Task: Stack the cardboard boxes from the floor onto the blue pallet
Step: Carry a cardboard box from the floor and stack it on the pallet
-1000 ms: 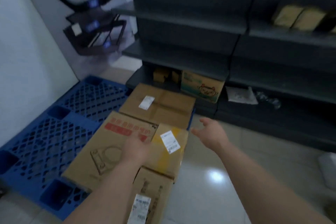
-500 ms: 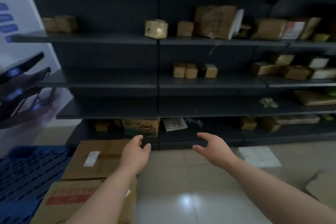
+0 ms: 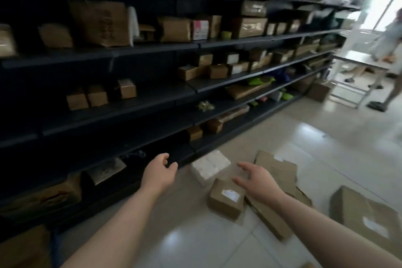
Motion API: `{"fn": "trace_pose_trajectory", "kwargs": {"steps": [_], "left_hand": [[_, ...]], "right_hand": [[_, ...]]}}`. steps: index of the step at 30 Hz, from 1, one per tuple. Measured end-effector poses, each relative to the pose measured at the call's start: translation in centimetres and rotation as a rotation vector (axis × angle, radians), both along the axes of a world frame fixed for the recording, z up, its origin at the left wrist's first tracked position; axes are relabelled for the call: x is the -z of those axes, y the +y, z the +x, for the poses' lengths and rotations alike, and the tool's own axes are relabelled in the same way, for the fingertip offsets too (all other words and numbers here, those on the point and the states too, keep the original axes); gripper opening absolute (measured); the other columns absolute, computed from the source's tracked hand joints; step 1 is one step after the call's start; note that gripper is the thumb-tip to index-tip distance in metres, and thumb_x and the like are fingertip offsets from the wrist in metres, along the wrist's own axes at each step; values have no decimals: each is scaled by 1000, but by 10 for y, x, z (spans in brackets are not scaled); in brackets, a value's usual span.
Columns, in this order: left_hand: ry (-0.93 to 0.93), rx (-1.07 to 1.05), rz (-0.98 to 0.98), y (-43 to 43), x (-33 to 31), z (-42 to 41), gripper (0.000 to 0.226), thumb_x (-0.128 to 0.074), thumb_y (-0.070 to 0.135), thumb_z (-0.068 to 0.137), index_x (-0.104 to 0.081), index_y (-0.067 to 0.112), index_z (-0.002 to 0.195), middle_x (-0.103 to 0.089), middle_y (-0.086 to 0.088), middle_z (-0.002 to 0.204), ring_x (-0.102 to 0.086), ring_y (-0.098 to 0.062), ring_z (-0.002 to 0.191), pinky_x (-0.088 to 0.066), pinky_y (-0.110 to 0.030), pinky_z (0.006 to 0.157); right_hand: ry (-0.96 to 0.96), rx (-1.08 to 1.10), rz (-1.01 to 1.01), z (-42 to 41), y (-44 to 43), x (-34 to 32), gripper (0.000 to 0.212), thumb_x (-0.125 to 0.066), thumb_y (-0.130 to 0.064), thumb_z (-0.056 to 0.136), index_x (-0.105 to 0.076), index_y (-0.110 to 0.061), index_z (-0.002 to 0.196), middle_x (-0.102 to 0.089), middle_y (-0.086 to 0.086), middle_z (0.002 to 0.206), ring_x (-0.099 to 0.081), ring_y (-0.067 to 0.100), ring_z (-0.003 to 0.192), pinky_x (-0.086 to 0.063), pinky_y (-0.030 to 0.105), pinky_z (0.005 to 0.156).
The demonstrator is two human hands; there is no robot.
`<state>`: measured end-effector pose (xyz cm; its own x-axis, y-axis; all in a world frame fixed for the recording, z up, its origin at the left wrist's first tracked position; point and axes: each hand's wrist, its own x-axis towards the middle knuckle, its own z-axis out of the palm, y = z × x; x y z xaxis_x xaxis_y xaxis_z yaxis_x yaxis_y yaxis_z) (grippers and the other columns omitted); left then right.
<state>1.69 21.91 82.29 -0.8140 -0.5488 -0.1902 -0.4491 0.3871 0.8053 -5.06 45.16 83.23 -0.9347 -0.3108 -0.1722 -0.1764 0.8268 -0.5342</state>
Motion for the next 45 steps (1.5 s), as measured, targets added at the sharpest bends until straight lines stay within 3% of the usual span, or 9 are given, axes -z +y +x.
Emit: {"fn": "trace_pose_trajectory", "kwargs": {"steps": [3, 7, 10, 19, 24, 27, 31, 37, 45], "left_hand": [[-1, 135, 17, 35, 2, -45, 51, -54, 27, 94, -41, 16, 142, -51, -6, 139, -51, -23, 124, -43, -35, 99], [-22, 316, 47, 81, 7, -99, 48, -54, 21, 95, -43, 15, 141, -52, -7, 138, -52, -23, 122, -44, -35, 99], [-34, 467, 39, 110, 11, -136, 49, -54, 24, 94, -43, 15, 141, -52, -7, 138, -52, -23, 123, -44, -38, 102], [-72, 849, 22, 183, 23, -205, 50, -54, 23, 95, -41, 12, 142, -55, -9, 134, -55, -22, 117, -46, -28, 84], [-114, 1000, 38, 240, 40, -228, 46, -56, 23, 95, -46, 10, 138, -57, -10, 131, -56, -22, 112, -47, -30, 87], [-132, 1074, 27, 282, 51, -242, 45, -56, 23, 94, -48, 10, 136, -58, -10, 128, -57, -20, 104, -47, -27, 79], [-157, 1130, 8, 346, 61, -265, 48, -58, 24, 93, -48, 7, 137, -58, -14, 130, -57, -26, 116, -48, -37, 97], [-171, 1120, 30, 441, 69, -301, 47, -56, 22, 94, -46, 8, 138, -55, -13, 133, -57, -28, 116, -49, -44, 97], [-229, 1155, -24, 533, 101, -372, 48, -55, 23, 94, -46, 5, 138, -55, -14, 134, -55, -28, 118, -48, -41, 98]], "right_hand": [[37, 131, 39, -17, 41, 7, 58, -62, -43, 88, -46, -26, 141, -54, -6, 140, -56, 11, 118, -44, 27, 100], [27, 321, 61, -28, 90, 12, 57, -62, -41, 89, -46, -24, 141, -52, -3, 141, -50, 15, 128, -40, 29, 104], [1, 502, 24, -29, 117, 16, 58, -62, -39, 90, -43, -23, 143, -50, -2, 142, -48, 16, 130, -41, 30, 103], [-37, 1007, -130, -4, 167, 32, 58, -64, -33, 89, -44, -20, 143, -51, 3, 142, -51, 19, 127, -48, 35, 99], [-67, 1206, -153, 8, 199, 52, 57, -63, -33, 90, -44, -21, 142, -50, 2, 143, -50, 19, 128, -45, 34, 98], [-77, 1294, -160, 8, 229, 63, 56, -64, -31, 91, -45, -19, 142, -49, 4, 144, -49, 21, 130, -45, 35, 101], [-90, 1381, -219, -5, 282, 73, 56, -62, -28, 92, -43, -19, 144, -48, 7, 144, -50, 22, 127, -46, 30, 91], [-125, 1385, -211, -40, 374, 84, 56, -61, -29, 93, -42, -19, 144, -48, 7, 144, -48, 23, 129, -45, 33, 96], [-178, 1428, -241, -109, 470, 107, 56, -61, -33, 92, -45, -19, 143, -51, 8, 141, -53, 24, 124, -46, 34, 94]]}}
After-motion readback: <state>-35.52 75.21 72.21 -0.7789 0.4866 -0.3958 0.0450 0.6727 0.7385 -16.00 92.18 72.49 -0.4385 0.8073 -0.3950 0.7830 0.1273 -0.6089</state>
